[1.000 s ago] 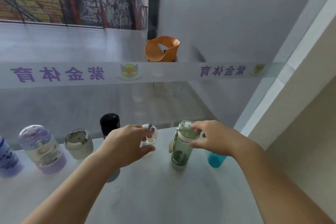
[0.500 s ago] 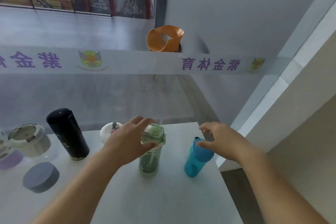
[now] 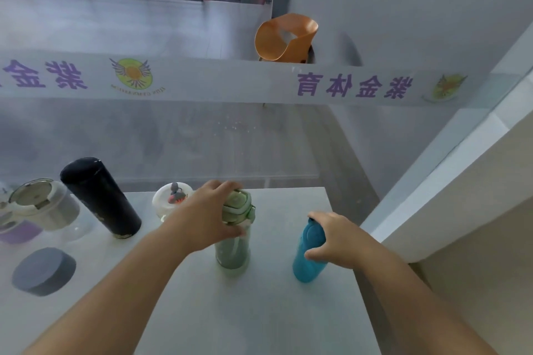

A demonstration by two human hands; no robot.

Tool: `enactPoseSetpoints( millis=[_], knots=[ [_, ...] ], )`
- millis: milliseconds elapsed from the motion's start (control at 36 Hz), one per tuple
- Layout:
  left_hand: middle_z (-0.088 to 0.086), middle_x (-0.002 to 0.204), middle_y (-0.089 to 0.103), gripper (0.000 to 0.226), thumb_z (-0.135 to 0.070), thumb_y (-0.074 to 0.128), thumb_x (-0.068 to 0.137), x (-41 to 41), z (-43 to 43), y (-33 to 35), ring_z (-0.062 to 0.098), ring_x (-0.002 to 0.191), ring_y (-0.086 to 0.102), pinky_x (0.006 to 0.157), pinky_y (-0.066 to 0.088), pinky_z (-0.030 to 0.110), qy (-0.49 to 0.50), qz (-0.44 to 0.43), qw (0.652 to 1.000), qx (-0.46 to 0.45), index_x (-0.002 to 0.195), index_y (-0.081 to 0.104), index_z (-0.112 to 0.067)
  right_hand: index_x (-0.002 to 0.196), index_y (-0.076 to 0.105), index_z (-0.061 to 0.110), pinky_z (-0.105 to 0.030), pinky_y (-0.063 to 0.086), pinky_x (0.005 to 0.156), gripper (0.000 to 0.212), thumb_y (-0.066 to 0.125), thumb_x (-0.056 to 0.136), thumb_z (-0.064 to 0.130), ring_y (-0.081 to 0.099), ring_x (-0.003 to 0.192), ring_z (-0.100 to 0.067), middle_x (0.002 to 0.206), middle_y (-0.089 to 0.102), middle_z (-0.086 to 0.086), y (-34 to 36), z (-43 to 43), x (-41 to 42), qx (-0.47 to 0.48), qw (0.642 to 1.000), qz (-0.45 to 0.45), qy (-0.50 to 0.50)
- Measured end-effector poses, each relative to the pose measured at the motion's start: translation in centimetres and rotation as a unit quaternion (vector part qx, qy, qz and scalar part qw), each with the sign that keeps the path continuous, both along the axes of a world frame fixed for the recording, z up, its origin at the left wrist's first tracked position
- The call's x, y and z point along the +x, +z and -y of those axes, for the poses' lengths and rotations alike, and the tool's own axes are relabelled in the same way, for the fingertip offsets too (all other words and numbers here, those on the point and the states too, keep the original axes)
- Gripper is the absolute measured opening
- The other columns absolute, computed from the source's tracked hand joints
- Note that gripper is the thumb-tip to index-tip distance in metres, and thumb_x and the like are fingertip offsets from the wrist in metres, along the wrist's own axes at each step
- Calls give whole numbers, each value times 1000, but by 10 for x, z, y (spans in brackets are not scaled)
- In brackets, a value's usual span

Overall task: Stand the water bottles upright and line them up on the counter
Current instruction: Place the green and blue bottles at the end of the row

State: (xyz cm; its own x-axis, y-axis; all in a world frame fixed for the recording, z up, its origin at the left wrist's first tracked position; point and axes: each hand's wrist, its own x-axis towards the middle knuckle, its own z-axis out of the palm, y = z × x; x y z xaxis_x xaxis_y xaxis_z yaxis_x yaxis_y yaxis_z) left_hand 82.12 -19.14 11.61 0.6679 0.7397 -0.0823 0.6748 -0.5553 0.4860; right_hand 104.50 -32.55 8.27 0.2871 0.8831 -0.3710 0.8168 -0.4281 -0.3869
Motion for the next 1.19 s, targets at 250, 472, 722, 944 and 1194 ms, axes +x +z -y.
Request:
enactPoseSetpoints(
  millis=[250, 472, 722, 944, 1194],
  knots=[
    [-3, 125, 46, 70, -42, 74, 70, 16, -29, 3, 14, 98, 44, 82, 39, 27, -15, -7, 1000, 5, 129, 39, -33, 118, 50, 17, -37, 54, 83, 54, 66, 71, 36, 55, 98, -21, 110, 54, -2, -2, -33, 7, 24, 1000, 13, -9],
    [0, 123, 47, 73, -44, 76, 67, 25, -58, 2, 19, 98, 48, 84, 47, 32, -15, -8, 1000, -2, 128, 38, -32, 124, 47, 16, -34, 53, 81, 56, 66, 74, 33, 52, 97, -20, 114, 51, -3, 2, -68, 5, 39, 999, 7, -11],
    [-1, 119, 48, 70, -44, 76, 66, 31, -68, 1, 20, 96, 50, 80, 45, 30, -13, -1, 1000, -7, 125, 40, -33, 129, 45, 14, -35, 53, 84, 61, 66, 76, 32, 52, 102, -22, 118, 50, -6, 6, -92, 2, 26, 1000, 10, -13],
    [-3, 120, 44, 69, -45, 76, 66, 30, -66, 0, 20, 97, 50, 83, 50, 31, -20, -1, 1000, -22, 123, 38, -35, 138, 38, 17, -27, 46, 80, 65, 65, 81, 32, 41, 97, -16, 127, 48, -6, 6, -98, 0, 22, 1000, 12, -3],
    [-3, 124, 42, 70, -45, 76, 67, 27, -64, 8, 20, 100, 50, 83, 47, 29, -23, -23, 999, -34, 125, 38, -33, 149, 23, 19, -35, 44, 99, 81, 64, 82, 41, 40, 126, -23, 145, 38, -4, 9, -95, 2, 6, 1000, 15, 14]
  ],
)
